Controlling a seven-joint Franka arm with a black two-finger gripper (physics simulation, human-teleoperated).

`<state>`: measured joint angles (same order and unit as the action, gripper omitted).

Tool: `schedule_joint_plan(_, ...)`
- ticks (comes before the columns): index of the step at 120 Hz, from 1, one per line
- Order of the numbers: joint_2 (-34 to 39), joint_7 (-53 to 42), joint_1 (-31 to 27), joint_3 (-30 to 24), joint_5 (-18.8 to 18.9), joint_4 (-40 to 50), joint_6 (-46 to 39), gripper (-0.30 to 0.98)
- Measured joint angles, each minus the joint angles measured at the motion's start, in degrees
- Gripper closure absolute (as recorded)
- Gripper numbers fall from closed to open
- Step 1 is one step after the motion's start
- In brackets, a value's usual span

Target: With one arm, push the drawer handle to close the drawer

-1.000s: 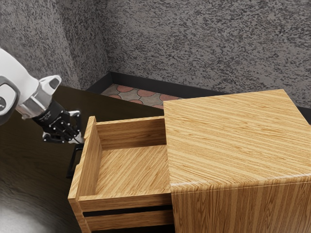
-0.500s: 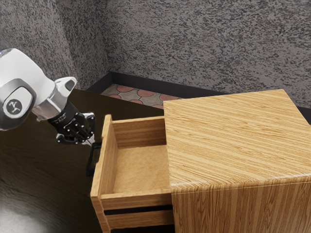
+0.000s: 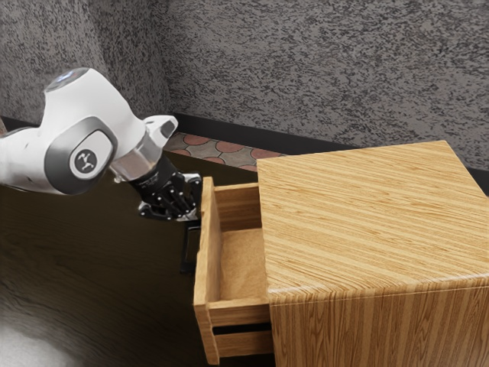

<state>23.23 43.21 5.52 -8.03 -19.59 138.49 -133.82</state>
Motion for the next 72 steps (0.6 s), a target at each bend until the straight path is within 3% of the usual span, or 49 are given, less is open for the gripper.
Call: schedule_joint_plan(72, -7.5, 1.1, 0.9, -5.5, -0.7, -6.8, -3.3, 0.79)
